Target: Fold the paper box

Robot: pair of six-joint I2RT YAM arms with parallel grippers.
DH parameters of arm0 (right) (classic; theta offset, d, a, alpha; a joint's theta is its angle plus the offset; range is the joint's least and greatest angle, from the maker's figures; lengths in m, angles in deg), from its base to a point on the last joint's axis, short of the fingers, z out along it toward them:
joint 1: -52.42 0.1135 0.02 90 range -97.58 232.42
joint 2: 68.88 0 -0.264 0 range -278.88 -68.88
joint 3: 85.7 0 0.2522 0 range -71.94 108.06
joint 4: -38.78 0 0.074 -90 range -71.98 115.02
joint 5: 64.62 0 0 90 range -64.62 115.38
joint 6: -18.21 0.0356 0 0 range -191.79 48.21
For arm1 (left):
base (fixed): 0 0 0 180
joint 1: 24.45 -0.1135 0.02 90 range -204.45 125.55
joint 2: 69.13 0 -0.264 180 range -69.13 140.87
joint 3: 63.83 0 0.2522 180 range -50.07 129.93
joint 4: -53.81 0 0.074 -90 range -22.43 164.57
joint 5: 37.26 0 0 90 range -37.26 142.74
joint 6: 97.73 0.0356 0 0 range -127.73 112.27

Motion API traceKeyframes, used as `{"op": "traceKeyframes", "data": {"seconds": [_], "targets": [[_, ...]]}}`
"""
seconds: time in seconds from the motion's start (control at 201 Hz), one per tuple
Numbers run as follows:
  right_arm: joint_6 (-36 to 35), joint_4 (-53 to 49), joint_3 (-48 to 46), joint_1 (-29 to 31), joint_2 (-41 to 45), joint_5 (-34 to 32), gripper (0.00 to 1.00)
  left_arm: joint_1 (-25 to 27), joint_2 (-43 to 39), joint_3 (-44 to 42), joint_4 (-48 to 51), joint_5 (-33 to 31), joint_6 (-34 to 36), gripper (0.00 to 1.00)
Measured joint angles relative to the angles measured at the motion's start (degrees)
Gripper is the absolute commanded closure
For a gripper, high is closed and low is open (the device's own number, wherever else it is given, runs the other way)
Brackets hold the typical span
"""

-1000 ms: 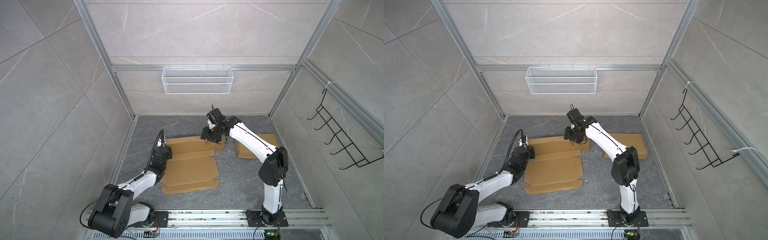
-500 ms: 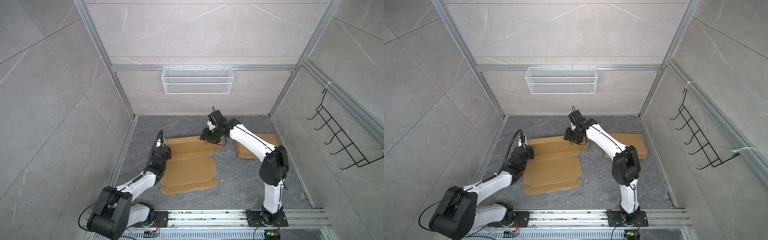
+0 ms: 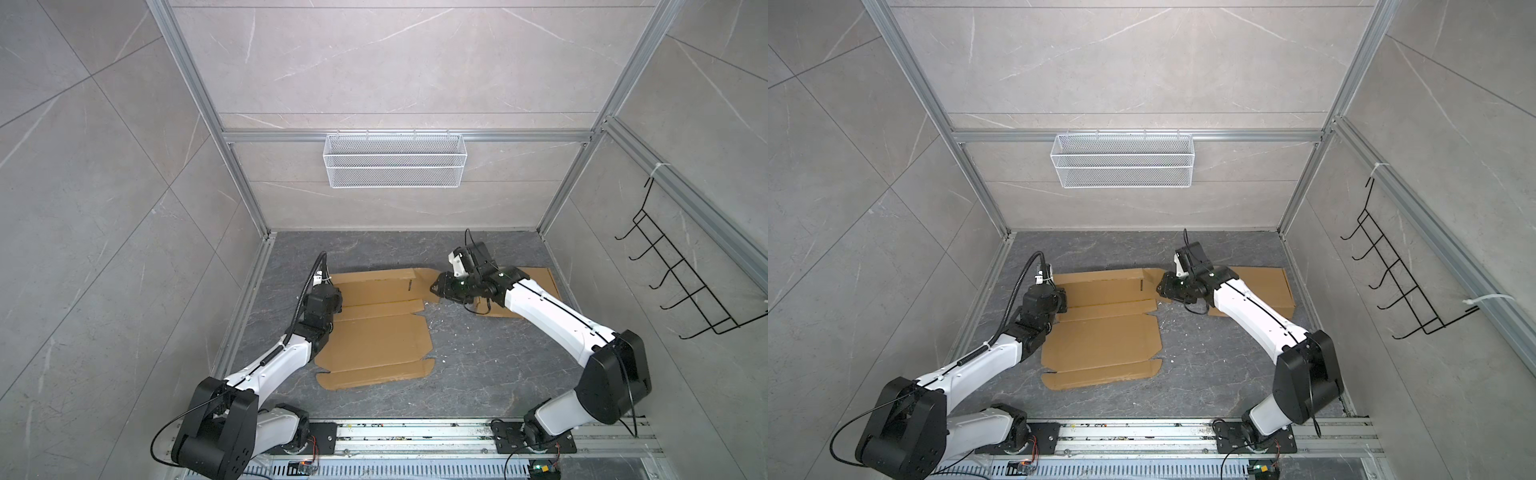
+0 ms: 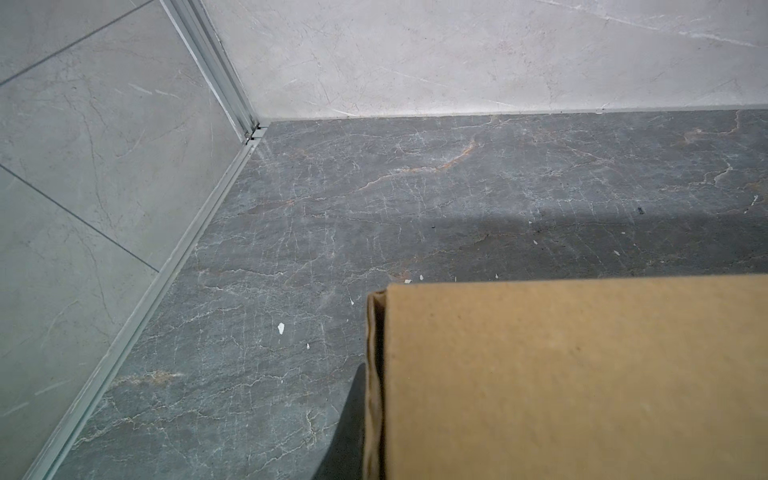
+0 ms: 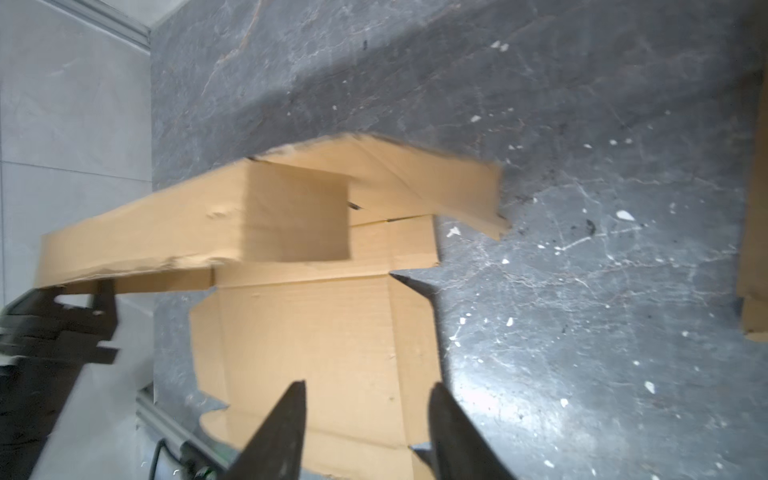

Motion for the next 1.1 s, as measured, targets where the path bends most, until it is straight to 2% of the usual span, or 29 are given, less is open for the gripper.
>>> {"op": "traceKeyframes", "data": {"seconds": [0.164,0.393,0.617,0.876,1.1], "targets": [[1.51,8.83,-8.55,5.75,-1.05,-7.63,0.56,0.00,0.22,0.00,0.59,0.02,-0.26,1.00],[3.63,20.52,-9.57,8.09,-7.98,-13.73,0.55,0.00,0.90,0.00,0.70,0.04,-0.74,1.00],[6.62,25.59,-10.01,8.35,-14.08,-15.28,0.54,0.00,1.88,0.00,0.63,0.07,-1.36,1.00],[8.48,27.04,-10.03,8.57,-17.75,-15.96,0.49,0.00,2.62,0.00,0.48,0.09,-1.77,1.00],[9.03,29.03,-9.99,8.57,-19.41,-15.69,0.51,0.00,2.80,0.00,0.46,0.11,-2.12,1.00]]}}
